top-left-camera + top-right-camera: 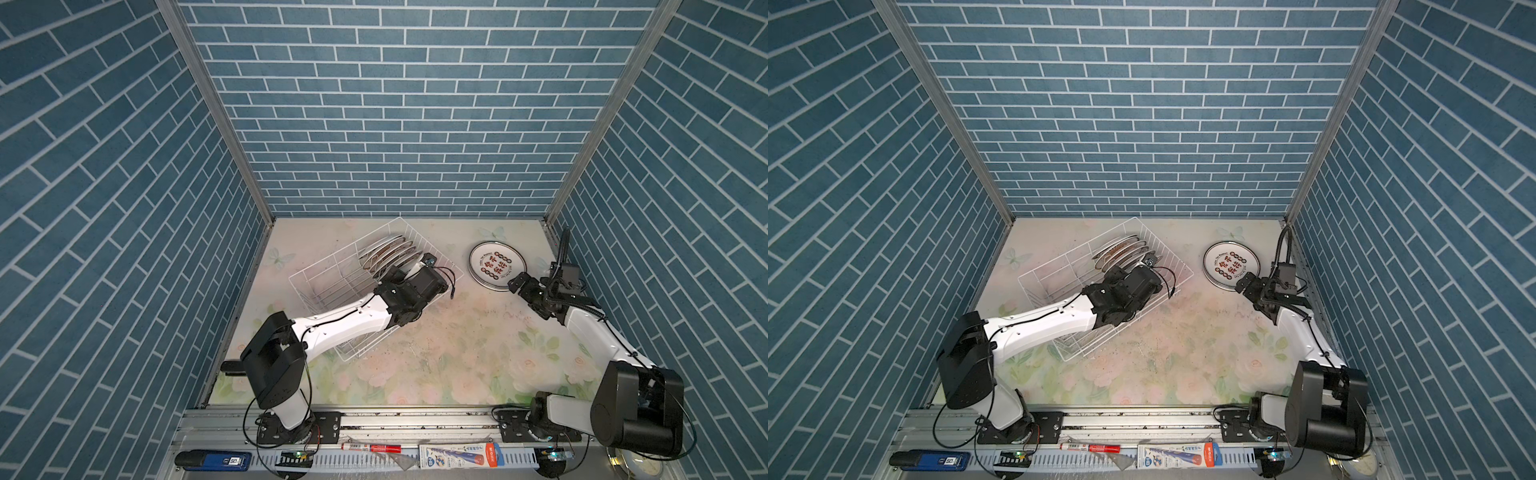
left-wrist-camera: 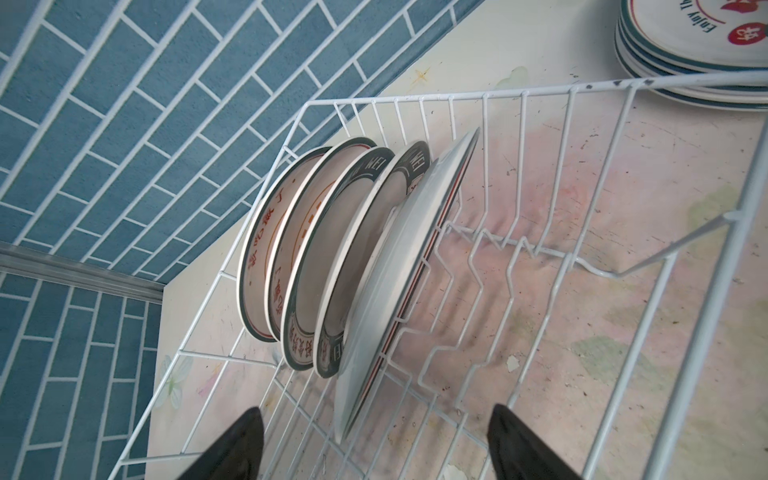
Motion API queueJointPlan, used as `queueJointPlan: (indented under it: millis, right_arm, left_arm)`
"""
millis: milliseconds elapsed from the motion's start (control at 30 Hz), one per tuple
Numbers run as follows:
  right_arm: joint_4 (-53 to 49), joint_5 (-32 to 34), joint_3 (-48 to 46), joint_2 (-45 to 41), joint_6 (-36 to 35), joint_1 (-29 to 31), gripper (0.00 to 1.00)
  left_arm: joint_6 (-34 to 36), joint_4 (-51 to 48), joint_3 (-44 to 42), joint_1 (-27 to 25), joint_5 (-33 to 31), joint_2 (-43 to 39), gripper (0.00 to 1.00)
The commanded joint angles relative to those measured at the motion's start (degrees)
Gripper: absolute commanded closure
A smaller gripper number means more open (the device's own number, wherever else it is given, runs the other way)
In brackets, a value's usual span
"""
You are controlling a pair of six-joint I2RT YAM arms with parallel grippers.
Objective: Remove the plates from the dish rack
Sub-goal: 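Lower the left gripper onto the next rack plate while the right gripper withdraws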
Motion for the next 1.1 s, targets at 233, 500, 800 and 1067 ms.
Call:
queueJointPlan:
  millis: [233,500,800,1067]
  right_arm:
    - [-0.37,-1.13,-1.21,-1.54,-2.63,-0.01,0.01]
    - [-0.12,-1.35,-1.38,-1.67,-2.79,-0.06,0.01]
    - [0.26,-1.93,-1.28,-1.11,-2.64,-0.10,0.01]
    - [0.24,-1.88,-1.29,-1.19,-2.81,-0.10,0.01]
  left_arm:
    - [3.02,0.98,3.41,0.42,-4.05,4.36,0.28]
    - [3.62,1.61,4.11,1.82,-3.34,5.92,0.31]
    - [4.25,2.57,4.19,2.88,-2.22,6.84,0.41]
    - [4.48,3.18,4.77,4.65,-0.92,8.39,0.50]
